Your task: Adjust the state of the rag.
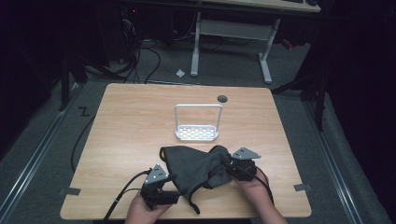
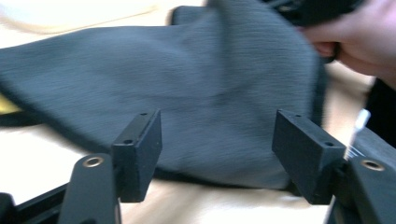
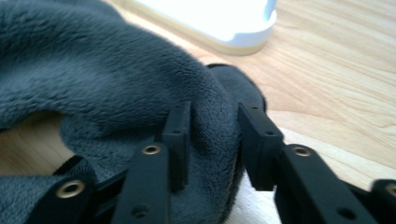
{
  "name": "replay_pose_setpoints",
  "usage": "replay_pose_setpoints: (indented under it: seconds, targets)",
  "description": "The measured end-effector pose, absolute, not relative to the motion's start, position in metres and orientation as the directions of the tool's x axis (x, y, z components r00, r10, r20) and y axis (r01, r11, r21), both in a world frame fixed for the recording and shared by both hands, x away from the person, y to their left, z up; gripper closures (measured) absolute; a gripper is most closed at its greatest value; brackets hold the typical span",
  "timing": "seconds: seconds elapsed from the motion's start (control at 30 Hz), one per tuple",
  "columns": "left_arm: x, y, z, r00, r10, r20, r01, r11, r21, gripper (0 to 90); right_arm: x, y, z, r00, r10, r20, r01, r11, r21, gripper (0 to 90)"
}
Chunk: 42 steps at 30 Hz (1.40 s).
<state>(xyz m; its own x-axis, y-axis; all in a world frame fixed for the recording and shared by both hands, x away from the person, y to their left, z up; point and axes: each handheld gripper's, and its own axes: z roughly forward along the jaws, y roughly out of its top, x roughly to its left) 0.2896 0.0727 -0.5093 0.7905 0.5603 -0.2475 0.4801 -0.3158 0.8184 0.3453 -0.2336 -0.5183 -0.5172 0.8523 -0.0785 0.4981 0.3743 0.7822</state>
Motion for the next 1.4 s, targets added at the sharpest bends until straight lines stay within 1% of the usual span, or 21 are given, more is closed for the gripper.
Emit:
replay_pose_setpoints:
  seconds: [0.2,0.37,0.5,0.57,0.6,0.63,0.67,0.7,0.73,0.77,0.8,0.83,0.9,0.93,0.97,1.0,1.03,1.07,1.13,1.27,1.4]
  targets:
    - [0.281,0.056,-0.516,0.822,0.526,-0.219,0.453,-0.370,0.811,30.3,0.340,-0.239,-0.510,-0.505,0.861,-0.068,0.478,0.344,0.808,62.6]
    - [0.277,0.057,-0.511,0.833,0.506,-0.223,0.430,-0.341,0.836,29.9,0.336,-0.240,-0.505,-0.503,0.862,-0.067,0.465,0.335,0.819,61.2]
    - [0.279,0.055,-0.517,0.823,0.538,-0.183,0.436,-0.390,0.811,31.4,0.330,-0.240,-0.499,-0.501,0.863,-0.058,0.452,0.318,0.833,59.0]
    - [0.281,0.055,-0.522,0.818,0.547,-0.178,0.446,-0.408,0.797,39.2,0.315,-0.237,-0.490,-0.521,0.852,-0.047,0.425,0.307,0.851,57.1]
    - [0.282,0.057,-0.523,0.813,0.555,-0.177,0.452,-0.410,0.792,46.0,0.309,-0.234,-0.487,-0.538,0.842,-0.047,0.411,0.310,0.857,56.4]
    - [0.284,0.058,-0.524,0.806,0.565,-0.178,0.461,-0.408,0.788,46.0,0.309,-0.234,-0.487,-0.538,0.842,-0.047,0.411,0.310,0.857,56.4]
    - [0.286,0.060,-0.525,0.795,0.578,-0.182,0.473,-0.403,0.784,55.2,0.296,-0.228,-0.485,-0.575,0.817,-0.036,0.402,0.321,0.858,54.3]
    - [0.288,0.062,-0.526,0.784,0.590,-0.192,0.487,-0.394,0.779,55.2,0.296,-0.228,-0.485,-0.575,0.817,-0.036,0.402,0.321,0.858,54.3]
    - [0.290,0.065,-0.526,0.774,0.601,-0.199,0.497,-0.383,0.779,60.9,0.290,-0.223,-0.484,-0.596,0.802,-0.027,0.399,0.325,0.857,52.3]
    - [0.292,0.068,-0.527,0.763,0.615,-0.201,0.506,-0.373,0.777,69.9,0.280,-0.211,-0.486,-0.633,0.774,-0.020,0.390,0.342,0.855,47.9]
    - [0.294,0.071,-0.528,0.752,0.629,-0.199,0.513,-0.367,0.776,69.9,0.280,-0.211,-0.486,-0.633,0.774,-0.020,0.390,0.342,0.855,47.9]
    - [0.296,0.074,-0.529,0.743,0.639,-0.201,0.519,-0.360,0.775,75.4,0.274,-0.198,-0.492,-0.668,0.744,-0.024,0.393,0.380,0.838,43.9]
    - [0.300,0.080,-0.530,0.723,0.659,-0.210,0.533,-0.338,0.776,77.1,0.274,-0.192,-0.496,-0.681,0.732,-0.023,0.400,0.397,0.826,43.6]
    - [0.302,0.083,-0.530,0.715,0.665,-0.215,0.538,-0.327,0.777,79.4,0.277,-0.180,-0.507,-0.704,0.710,-0.032,0.421,0.452,0.786,47.5]
    - [0.304,0.086,-0.530,0.708,0.675,-0.209,0.537,-0.322,0.780,80.1,0.279,-0.176,-0.513,-0.714,0.699,-0.036,0.435,0.484,0.760,56.5]
    - [0.305,0.090,-0.529,0.699,0.687,-0.199,0.535,-0.318,0.783,80.1,0.279,-0.176,-0.513,-0.714,0.699,-0.036,0.435,0.484,0.760,56.5]
    - [0.307,0.094,-0.527,0.690,0.694,-0.203,0.537,-0.303,0.788,81.0,0.279,-0.172,-0.519,-0.728,0.682,-0.076,0.429,0.538,0.725,77.4]
    - [0.309,0.099,-0.525,0.681,0.703,-0.204,0.537,-0.291,0.792,81.0,0.279,-0.172,-0.519,-0.728,0.682,-0.076,0.429,0.538,0.725,77.4]
    - [0.312,0.110,-0.520,0.660,0.721,-0.214,0.539,-0.255,0.803,81.3,0.278,-0.175,-0.513,-0.715,0.691,-0.107,0.408,0.537,0.738,82.3]
    - [0.315,0.133,-0.506,0.622,0.750,-0.224,0.527,-0.189,0.828,81.4,0.275,-0.198,-0.488,-0.653,0.746,-0.132,0.353,0.454,0.818,83.2]
    - [0.311,0.148,-0.485,0.610,0.762,-0.216,0.480,-0.139,0.866,81.3,0.277,-0.232,-0.464,-0.567,0.816,-0.116,0.313,0.343,0.886,83.3]
